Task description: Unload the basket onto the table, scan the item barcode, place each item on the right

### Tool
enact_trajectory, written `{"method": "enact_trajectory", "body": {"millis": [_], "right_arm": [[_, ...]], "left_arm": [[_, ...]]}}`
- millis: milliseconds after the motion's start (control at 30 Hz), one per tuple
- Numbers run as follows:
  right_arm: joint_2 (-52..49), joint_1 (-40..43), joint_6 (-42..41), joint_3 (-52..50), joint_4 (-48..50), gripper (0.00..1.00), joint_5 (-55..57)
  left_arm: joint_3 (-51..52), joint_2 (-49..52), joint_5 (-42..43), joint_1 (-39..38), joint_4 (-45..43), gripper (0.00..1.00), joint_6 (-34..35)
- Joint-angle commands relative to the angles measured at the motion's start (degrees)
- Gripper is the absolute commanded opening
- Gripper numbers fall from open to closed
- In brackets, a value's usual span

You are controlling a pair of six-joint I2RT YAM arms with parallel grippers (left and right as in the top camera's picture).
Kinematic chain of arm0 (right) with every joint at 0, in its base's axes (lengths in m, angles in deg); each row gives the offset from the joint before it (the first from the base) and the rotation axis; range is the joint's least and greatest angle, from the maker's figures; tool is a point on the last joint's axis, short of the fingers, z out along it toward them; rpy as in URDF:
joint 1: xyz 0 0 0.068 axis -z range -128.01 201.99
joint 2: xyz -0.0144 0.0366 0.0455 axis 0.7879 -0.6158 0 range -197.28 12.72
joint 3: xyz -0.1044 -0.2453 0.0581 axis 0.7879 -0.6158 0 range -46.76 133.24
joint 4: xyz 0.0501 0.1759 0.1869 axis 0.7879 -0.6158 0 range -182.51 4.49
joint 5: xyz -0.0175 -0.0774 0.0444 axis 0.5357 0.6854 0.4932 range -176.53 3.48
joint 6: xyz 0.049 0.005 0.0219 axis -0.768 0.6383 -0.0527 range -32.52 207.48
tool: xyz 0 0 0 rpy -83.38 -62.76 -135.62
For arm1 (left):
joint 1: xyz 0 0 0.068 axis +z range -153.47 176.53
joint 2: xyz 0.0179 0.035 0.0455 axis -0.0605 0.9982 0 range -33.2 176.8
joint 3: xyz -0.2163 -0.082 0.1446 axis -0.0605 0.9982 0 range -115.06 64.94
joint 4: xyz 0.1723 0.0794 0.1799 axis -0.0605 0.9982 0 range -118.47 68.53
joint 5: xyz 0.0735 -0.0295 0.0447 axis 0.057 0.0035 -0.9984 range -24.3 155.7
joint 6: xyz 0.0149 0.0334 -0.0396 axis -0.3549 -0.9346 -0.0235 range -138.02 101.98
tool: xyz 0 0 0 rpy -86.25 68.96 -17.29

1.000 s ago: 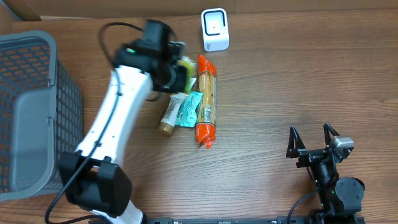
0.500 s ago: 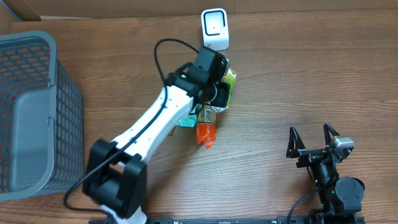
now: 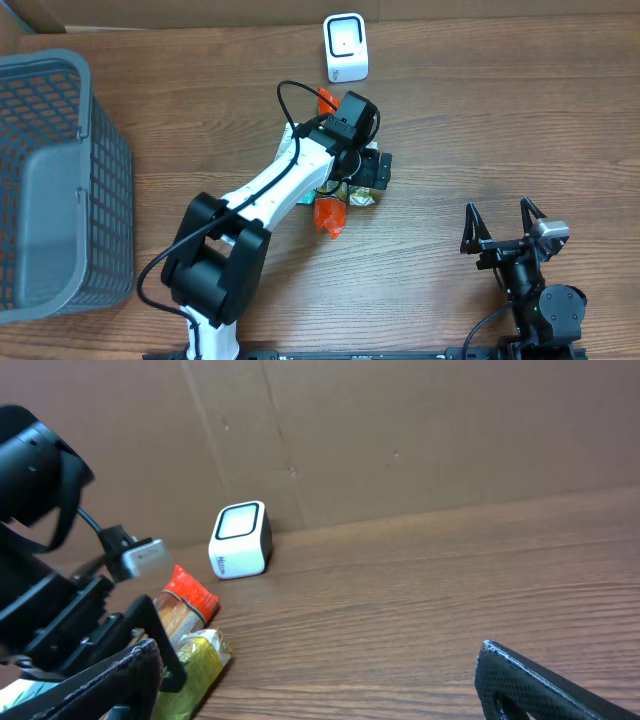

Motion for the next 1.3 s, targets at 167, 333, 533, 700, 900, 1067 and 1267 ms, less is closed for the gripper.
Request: {"method": "enact_trajectory", "body": {"millis": [167, 333, 533, 700, 900, 1067, 1267], "right_arm": [[0.63, -0.26, -0.22, -0.61, 0.26, 1.00, 0.72], [0.63, -0.26, -0.22, -0.61, 0.26, 1.00, 0.72], [0.63, -0.26, -0.22, -0.61, 0.26, 1.00, 0.72], [0.63, -0.26, -0.22, -0.61, 0.26, 1.00, 0.72], [0.63, -0.26, -0.22, -0.61, 0.26, 1.00, 0.72], [0.63, -0.26, -0.22, -0.61, 0.26, 1.00, 0.72], [0.63, -0.26, -0.22, -0.61, 0.26, 1.00, 0.72]], "left_arm": [[-10.05, -19.02, -17.55, 3.21, 13.62, 1.00, -3.10], [-10.45, -30.03, -20.37, 10.67, 22.10, 1.00, -2.49], [-8.68, -37.16, -19.54, 27.17, 31.30, 1.00, 1.01], [-3.13, -39.17, -17.53, 35.93, 31.85, 1.00, -0.74], [5.29, -39.32, -13.57, 37.55, 25.92, 1.00, -5.86], [6.99, -39.08, -9.88, 37.57, 23.80, 1.00, -10.69], [6.99, -39.04, -11.72, 37.55, 25.09, 1.00, -11.17]]}}
